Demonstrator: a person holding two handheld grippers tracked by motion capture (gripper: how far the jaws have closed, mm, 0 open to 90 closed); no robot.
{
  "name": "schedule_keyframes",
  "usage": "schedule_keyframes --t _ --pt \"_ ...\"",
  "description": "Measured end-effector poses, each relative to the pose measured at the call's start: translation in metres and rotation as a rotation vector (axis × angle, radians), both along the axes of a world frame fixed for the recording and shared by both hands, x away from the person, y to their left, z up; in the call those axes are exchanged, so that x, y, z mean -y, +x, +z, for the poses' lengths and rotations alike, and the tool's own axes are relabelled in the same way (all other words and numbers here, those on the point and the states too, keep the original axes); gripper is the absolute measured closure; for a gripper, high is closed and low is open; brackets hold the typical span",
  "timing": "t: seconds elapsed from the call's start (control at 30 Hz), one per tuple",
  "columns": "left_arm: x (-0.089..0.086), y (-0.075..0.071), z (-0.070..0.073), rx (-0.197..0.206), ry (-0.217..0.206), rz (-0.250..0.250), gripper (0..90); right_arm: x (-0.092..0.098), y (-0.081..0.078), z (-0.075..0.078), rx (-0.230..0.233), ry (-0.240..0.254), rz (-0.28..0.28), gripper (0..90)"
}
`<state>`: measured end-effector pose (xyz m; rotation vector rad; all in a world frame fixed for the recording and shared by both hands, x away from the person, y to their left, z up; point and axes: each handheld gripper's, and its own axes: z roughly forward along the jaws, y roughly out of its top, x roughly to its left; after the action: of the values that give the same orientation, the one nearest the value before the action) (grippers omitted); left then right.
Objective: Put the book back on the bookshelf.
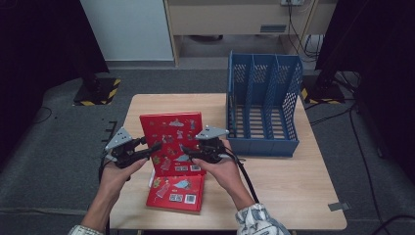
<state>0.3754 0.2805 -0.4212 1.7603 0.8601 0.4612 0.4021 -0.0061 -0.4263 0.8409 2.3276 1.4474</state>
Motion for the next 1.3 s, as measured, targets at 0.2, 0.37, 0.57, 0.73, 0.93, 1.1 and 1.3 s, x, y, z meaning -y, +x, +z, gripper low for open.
schedule_keyframes --t 0.2,0.37,0.57,0.73,0.93,1.1,1.3 --pt "0.000 0.005 0.001 0.002 -0.003 0.015 47.8 -0.002 0.002 0.001 0.003 -0.003 -0.010 44.4" --pt "-0.002 0.009 0.006 0.036 0.027 0.003 45.2 -0.007 0.002 0.004 0.038 -0.014 -0.026 48.5" --pt "-0.006 0.004 0.001 0.030 -0.030 0.010 40.9 -0.007 -0.010 0.004 0.057 0.010 -0.001 50.1" --pt "-0.006 0.002 0.000 0.021 -0.046 0.016 37.7 -0.006 -0.016 0.004 0.051 0.035 0.026 48.6" --pt "-0.004 0.008 0.000 0.008 -0.072 0.018 30.7 -0.005 -0.017 0.006 0.024 0.090 0.056 52.0" --pt "-0.005 0.008 -0.001 0.004 -0.081 0.015 28.3 -0.006 -0.022 0.008 0.033 0.099 0.062 51.7" --pt "-0.004 0.009 -0.001 0.002 -0.090 0.012 24.5 -0.014 -0.030 0.012 0.067 0.110 0.090 40.6"
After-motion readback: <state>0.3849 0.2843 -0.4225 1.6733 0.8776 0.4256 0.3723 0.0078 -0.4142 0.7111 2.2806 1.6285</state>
